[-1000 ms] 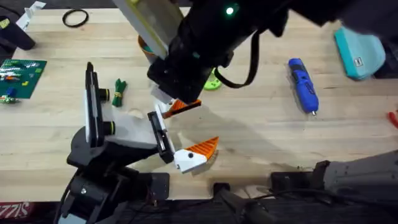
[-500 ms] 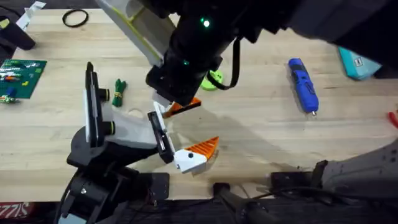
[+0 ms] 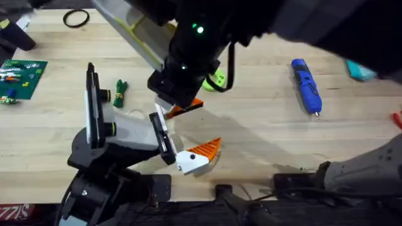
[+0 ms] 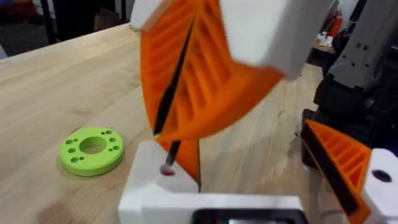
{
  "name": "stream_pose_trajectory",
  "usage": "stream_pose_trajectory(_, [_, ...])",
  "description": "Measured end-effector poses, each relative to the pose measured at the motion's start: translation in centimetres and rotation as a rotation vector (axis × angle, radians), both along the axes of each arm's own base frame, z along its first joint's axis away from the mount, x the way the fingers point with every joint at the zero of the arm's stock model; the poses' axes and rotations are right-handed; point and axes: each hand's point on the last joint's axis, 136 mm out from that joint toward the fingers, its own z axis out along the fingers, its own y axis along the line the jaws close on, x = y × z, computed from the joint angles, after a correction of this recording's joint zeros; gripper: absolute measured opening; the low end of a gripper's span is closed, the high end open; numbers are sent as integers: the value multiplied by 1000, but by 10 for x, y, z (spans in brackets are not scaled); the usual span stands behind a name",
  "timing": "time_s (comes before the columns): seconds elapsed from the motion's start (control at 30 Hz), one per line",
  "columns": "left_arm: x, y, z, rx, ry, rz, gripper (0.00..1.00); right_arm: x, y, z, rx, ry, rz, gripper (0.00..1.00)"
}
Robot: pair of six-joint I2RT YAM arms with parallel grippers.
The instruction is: Pick up the gripper from the table and insert it into the empty holder that is missing its gripper. Then pick up a screw, insert it into the mounting hole, and use the screwdriver to tighten it. Finally, clean up the table by picking up the vegetable and placing it into the bucket.
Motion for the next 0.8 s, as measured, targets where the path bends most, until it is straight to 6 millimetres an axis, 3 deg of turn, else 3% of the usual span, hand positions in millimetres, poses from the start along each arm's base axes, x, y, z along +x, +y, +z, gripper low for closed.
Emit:
stream_pose_trajectory(0.17, [0, 0, 0, 0, 1, 0, 986, 1, 1, -13, -36, 22, 0, 3])
stream_pose_trajectory(0.47, [0, 0, 0, 0, 0, 0, 986, 0, 0, -14, -40, 24, 0, 10])
stream_pose_trajectory(0.5, [0, 0, 0, 0, 0, 0, 986, 0, 0, -14, -42, 24, -1, 178])
stream_pose_trajectory(0.6, [0, 0, 0, 0, 1, 0, 986, 1, 1, -17, -49, 26, 1, 291])
stream_pose_trajectory(0.73, [0, 0, 0, -3, 8, 1, 986, 4, -1, -20, -63, 20, -9, 643])
stream_pose_trajectory(0.8, [0, 0, 0, -4, 12, 2, 986, 9, -6, -20, -78, 5, -18, 904])
